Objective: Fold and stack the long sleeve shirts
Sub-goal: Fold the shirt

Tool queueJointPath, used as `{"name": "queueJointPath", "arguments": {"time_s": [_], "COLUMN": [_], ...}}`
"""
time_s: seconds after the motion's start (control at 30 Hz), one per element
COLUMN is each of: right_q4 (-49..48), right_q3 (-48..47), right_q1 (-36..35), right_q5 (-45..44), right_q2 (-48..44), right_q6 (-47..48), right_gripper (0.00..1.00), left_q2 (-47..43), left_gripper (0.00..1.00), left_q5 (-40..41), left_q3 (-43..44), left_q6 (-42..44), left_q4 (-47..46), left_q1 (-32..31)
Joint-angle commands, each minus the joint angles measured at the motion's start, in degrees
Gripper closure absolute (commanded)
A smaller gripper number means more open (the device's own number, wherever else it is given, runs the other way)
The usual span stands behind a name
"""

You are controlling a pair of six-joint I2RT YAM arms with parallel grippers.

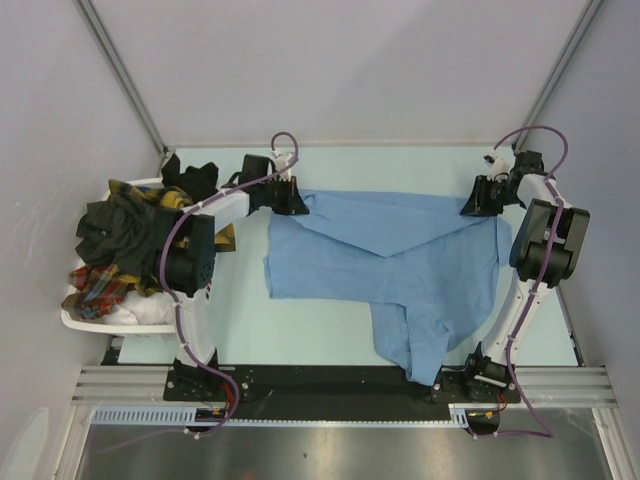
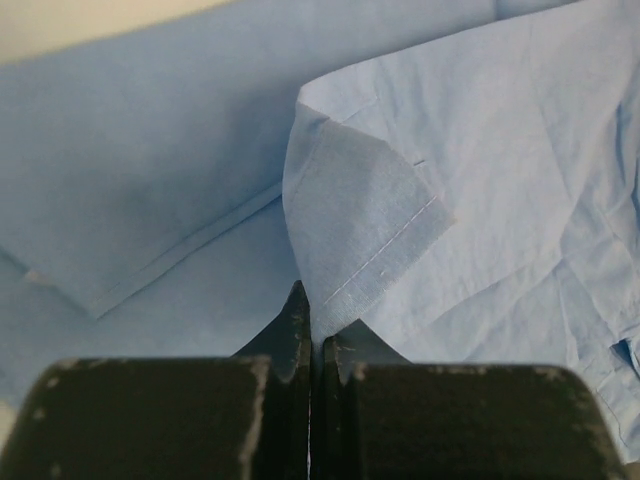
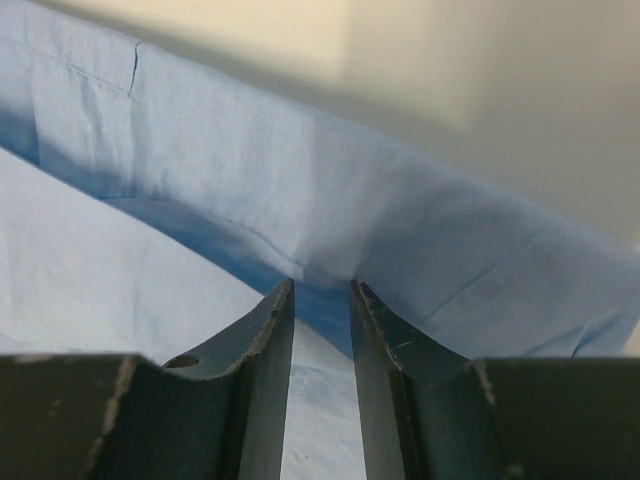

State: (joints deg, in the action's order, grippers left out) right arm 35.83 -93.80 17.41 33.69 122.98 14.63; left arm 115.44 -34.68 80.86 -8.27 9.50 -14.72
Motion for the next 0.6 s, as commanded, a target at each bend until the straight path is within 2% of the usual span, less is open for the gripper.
{"name": "queueJointPath", "arguments": {"time_s": [0.0, 0.17, 0.2, 0.37, 0.43, 0.47, 0.5, 0.57], "right_q4": [1.3, 1.6, 2.0, 6.6, 9.7, 10.4, 11.0, 12.2], "right_q3": [-3.5, -5.5, -6.1, -8.5, -8.0, -6.7, -6.0, -4.1], "right_q1": [-0.9, -1.5, -1.8, -2.5, -3.1, -3.2, -3.2, -3.3], "right_q5": [0.3, 0.4, 0.5, 0.4, -0.6, -0.9, -1.4, -2.0], "right_q2": [-3.6, -5.3, -5.4, -7.2, -8.4, -9.6, -10.6, -12.0], "right_q6": [1.9, 2.7, 2.9, 5.8, 8.9, 10.1, 11.5, 12.7], "right_gripper": [0.66, 0.63, 0.62, 0.62, 0.62, 0.62, 0.62, 0.62], "left_q2": [0.9, 2.2, 2.5, 1.6, -1.9, -3.3, -5.0, -9.1], "left_gripper": [0.98, 0.93, 0.84, 0.60, 0.42, 0.41, 0.35, 0.34], "left_q5": [-0.7, 0.5, 1.0, 2.1, 1.8, 2.6, 3.6, 8.4], "left_q3": [-1.8, -2.6, -2.6, -0.9, -2.3, -3.2, -5.0, -6.3], "left_q6": [-4.1, -4.4, -4.3, 0.9, 4.9, 6.2, 7.6, 11.2], "left_q4": [-6.9, -7.4, -7.1, 0.8, 3.4, 4.0, 4.6, 6.5], "left_q1": [2.5, 3.6, 3.6, 3.9, 3.9, 3.9, 3.9, 3.9]}}
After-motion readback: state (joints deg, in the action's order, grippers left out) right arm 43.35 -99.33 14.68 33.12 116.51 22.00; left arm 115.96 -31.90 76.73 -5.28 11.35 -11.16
